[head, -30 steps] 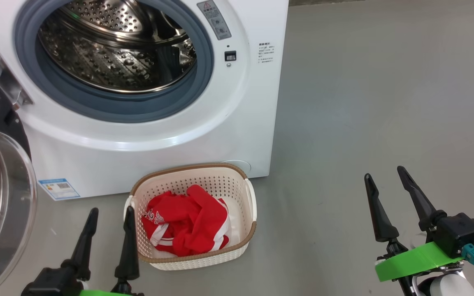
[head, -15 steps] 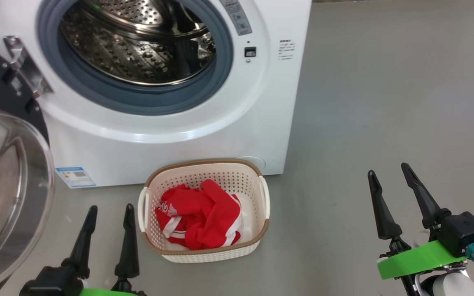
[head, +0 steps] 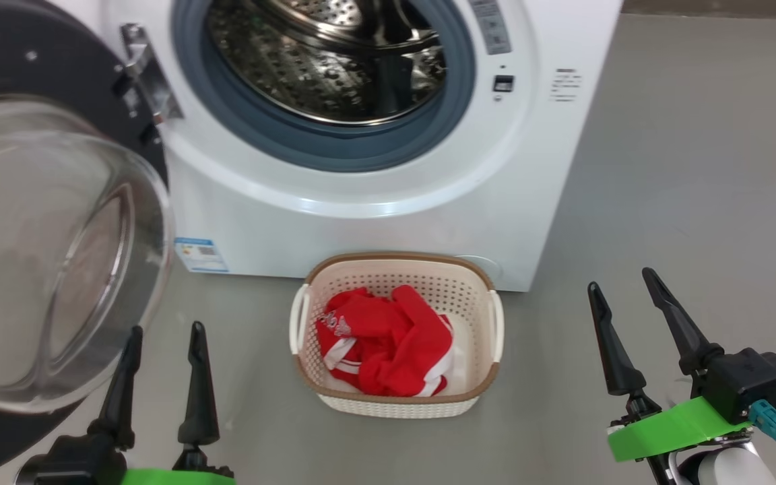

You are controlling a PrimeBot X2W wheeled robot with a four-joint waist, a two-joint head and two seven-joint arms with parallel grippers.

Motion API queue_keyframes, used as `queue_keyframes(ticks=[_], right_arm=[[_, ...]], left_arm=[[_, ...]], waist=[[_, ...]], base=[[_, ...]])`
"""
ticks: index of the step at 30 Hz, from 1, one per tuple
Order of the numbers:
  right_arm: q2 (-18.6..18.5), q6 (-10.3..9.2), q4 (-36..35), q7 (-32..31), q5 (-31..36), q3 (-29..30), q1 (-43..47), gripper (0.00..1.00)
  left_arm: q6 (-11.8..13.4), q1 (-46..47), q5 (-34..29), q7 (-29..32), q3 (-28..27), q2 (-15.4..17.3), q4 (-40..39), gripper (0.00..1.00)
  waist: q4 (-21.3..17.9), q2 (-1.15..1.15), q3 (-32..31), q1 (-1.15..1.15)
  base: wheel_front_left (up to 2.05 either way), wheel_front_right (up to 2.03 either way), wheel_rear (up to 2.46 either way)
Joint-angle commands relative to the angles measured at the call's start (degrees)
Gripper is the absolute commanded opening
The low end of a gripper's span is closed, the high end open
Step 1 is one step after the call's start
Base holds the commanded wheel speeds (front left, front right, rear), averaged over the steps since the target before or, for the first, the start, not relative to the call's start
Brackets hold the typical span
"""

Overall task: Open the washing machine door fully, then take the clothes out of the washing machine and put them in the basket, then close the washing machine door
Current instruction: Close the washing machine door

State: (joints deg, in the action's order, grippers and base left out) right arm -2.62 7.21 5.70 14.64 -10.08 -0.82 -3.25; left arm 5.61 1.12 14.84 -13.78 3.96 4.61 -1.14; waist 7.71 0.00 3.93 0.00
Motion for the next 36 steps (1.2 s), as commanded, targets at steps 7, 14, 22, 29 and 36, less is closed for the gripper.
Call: queue_keyframes(ticks=[7, 14, 22, 29, 36], right_arm=[[-0.26, 0.28, -1.68, 0.36, 1.21, -2.37, -2.71, 1.0], [-0.26, 0.28, -1.12, 0.36, 1.71, -3.79, -2.94, 1.0], [-0.26, 0.28, -0.72, 0.36, 1.49, -5.22, -2.79, 1.0], [-0.26, 0.28, -0.59, 0.36, 1.21, -5.69, -2.5, 1.0], [-0.26, 0.28, -0.4, 0.36, 1.32, -5.85, -2.38, 1.0]], left_arm=[[1.99, 0.04, -1.32, -0.89, -1.81, 0.33, -3.52, 1.0], [3.48, -0.52, -1.8, -1.01, -2.2, 0.14, -4.54, 1.0], [4.91, -1.53, -2.62, -1.11, -2.94, 0.14, -5.61, 1.0], [6.15, -2.23, -3.43, -1.14, -3.57, 0.45, -6.73, 1.0], [6.67, -2.5, -3.29, -1.15, -3.7, 0.54, -6.99, 1.0]], waist=[[8.48, 0.0, -0.29, 0.0], [13.62, 0.0, -0.59, 0.0], [17.57, 0.0, -1.78, 0.0], [18.95, 0.0, -2.27, 0.0], [18.99, 0.0, -2.28, 0.0]], base=[[0.0, 0.0, 0.0], [0.0, 0.0, 0.0], [0.0, 0.0, 0.0], [0.0, 0.0, 0.0], [0.0, 0.0, 0.0]])
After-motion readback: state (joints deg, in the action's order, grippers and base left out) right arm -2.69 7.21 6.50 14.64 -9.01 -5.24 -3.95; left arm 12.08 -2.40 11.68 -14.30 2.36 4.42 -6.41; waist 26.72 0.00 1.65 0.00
